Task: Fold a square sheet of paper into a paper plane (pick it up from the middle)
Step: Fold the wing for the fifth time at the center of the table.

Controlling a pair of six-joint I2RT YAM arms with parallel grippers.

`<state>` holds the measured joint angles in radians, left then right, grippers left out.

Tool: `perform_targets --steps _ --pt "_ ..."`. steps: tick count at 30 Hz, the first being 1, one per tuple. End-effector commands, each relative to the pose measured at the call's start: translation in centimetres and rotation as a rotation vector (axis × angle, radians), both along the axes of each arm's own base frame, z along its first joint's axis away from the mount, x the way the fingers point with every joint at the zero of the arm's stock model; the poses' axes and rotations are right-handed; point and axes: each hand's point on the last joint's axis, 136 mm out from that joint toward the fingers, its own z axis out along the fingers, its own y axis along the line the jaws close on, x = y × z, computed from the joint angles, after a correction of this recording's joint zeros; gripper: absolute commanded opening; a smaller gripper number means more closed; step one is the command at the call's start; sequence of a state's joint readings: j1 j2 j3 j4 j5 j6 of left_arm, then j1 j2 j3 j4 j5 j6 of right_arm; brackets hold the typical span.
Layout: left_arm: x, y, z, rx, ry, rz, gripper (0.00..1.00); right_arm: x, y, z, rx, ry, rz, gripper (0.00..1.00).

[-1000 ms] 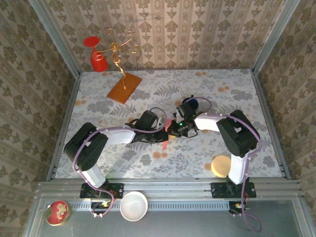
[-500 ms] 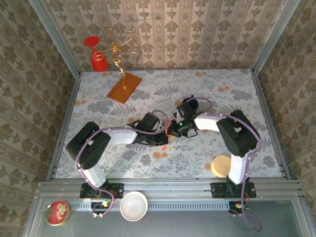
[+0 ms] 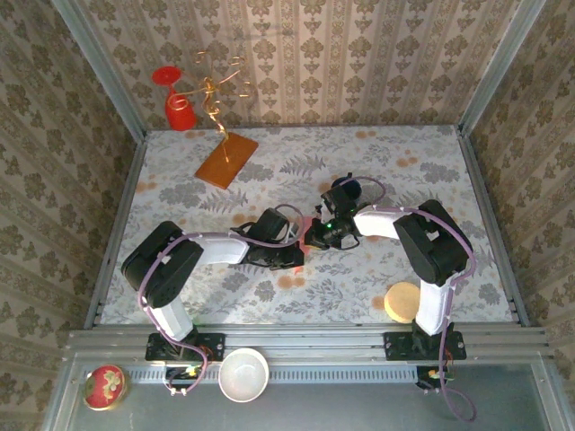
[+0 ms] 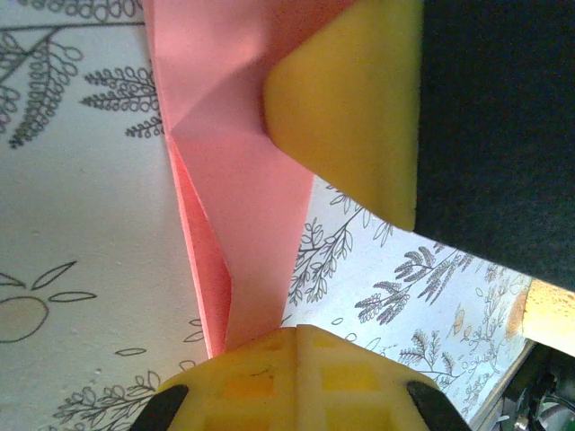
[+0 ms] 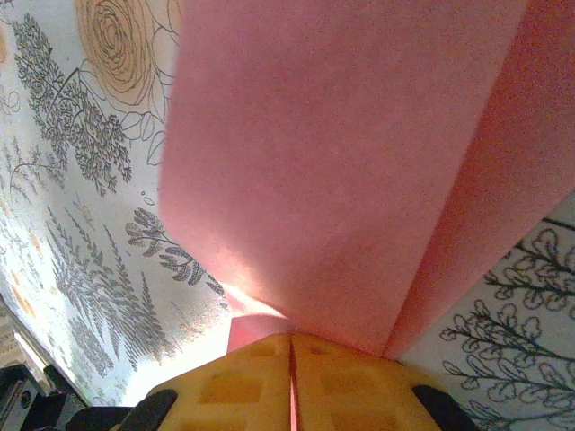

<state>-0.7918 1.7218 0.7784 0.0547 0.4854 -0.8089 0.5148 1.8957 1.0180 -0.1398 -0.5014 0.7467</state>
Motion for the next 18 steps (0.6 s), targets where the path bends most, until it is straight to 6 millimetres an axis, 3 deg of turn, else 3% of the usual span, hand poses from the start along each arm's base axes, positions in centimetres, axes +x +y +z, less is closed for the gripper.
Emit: perform_targets --steps 1,18 --pt "-1.1 0.6 -1.3 0.029 0.04 -0.003 0.0 -1.5 -1.9 -3.5 -0.122 0.101 -0.038 0.12" --pt "-4.8 3.0 -2.8 0.121 0.104 -0.001 0.0 -1.6 -2.5 -4.2 -0.16 0.124 -0.058 0.12"
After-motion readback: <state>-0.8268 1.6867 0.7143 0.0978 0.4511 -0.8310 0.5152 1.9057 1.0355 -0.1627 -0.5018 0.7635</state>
